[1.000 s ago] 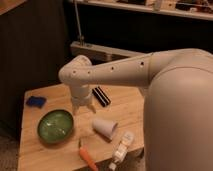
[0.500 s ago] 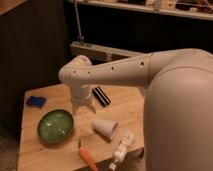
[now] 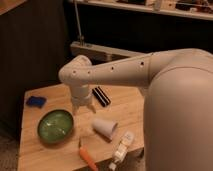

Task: Drag the pepper across the table

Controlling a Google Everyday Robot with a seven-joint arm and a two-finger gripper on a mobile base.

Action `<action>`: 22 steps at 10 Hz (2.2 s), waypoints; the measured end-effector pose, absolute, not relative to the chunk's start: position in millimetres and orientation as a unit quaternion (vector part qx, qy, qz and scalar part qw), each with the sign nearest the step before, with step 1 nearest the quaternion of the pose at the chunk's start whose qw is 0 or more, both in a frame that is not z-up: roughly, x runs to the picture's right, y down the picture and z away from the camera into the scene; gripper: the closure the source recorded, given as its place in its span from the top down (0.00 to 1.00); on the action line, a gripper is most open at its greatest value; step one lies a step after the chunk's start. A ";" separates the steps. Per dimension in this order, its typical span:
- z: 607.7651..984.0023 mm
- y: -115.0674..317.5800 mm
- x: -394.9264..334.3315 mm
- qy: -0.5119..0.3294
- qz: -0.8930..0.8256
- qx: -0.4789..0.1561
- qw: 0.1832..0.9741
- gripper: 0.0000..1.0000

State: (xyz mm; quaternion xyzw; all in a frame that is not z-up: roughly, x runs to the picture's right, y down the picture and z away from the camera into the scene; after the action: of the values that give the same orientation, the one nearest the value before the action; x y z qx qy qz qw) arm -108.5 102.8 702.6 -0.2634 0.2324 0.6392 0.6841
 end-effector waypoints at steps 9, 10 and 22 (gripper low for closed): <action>702.7 103.0 -108.5 0.233 0.639 -0.263 0.684 0.65; 702.3 102.3 -108.1 0.232 0.639 -0.262 0.685 0.65; 666.6 128.2 -99.1 0.089 0.627 -0.362 0.685 0.65</action>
State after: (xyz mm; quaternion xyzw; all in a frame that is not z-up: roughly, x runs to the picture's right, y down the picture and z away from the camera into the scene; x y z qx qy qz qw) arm -99.1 128.2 666.6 -0.3616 0.0890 0.6265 0.6847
